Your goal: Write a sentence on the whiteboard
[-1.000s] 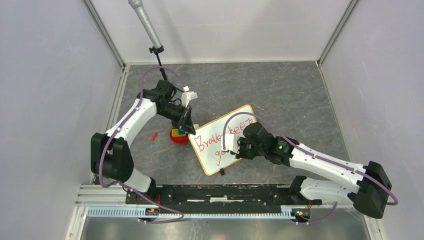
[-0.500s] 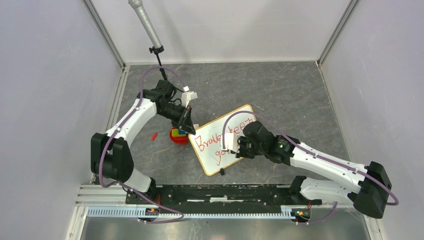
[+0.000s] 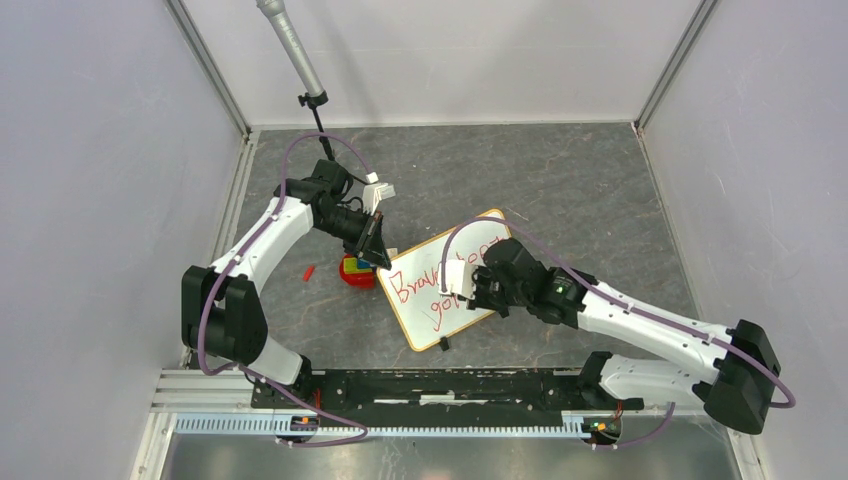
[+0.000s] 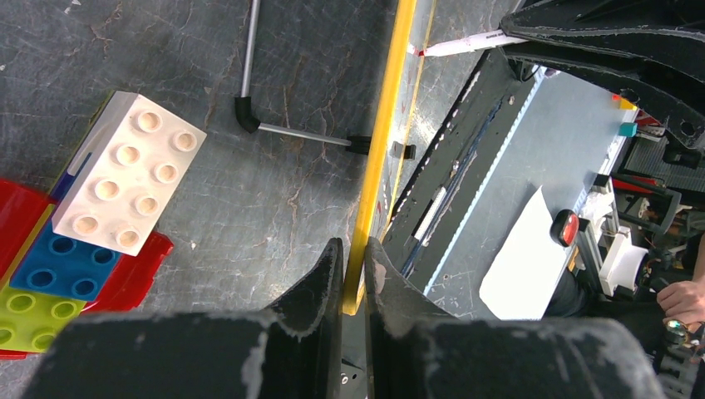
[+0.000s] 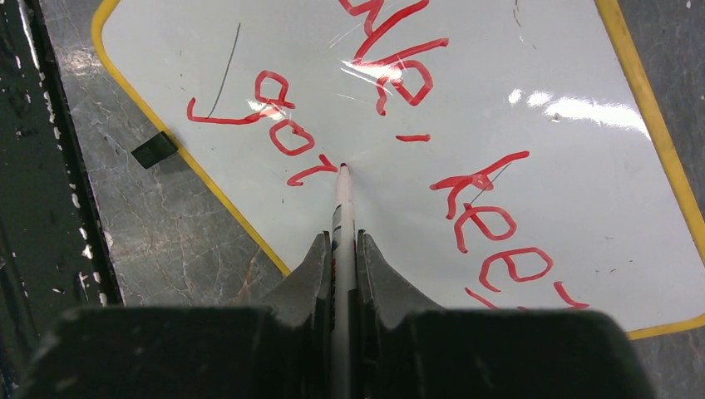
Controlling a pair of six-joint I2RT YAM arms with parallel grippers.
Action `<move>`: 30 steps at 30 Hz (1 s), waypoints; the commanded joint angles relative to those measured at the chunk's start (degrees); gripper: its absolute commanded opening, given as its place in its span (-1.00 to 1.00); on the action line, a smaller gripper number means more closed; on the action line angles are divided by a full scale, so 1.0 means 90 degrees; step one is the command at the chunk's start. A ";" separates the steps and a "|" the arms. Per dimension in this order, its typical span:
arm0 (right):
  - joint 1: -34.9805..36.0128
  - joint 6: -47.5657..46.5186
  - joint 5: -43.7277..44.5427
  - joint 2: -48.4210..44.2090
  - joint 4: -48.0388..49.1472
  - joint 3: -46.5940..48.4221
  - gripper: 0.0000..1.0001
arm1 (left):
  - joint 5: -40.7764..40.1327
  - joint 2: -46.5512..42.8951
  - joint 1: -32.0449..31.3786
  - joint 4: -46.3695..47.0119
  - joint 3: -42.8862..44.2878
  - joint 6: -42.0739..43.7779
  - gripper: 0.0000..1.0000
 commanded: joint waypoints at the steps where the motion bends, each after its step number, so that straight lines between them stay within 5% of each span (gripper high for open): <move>1: 0.0000 0.0104 0.0203 0.0110 0.0240 0.0154 -1.00 | -0.0380 -0.0023 -0.0007 0.0273 -0.0048 0.0090 -0.95; 30: -0.0038 0.0127 0.0166 -0.0126 0.0127 -0.0228 -1.00 | -0.0369 -0.0051 -0.0010 0.0273 -0.0053 0.0101 -0.95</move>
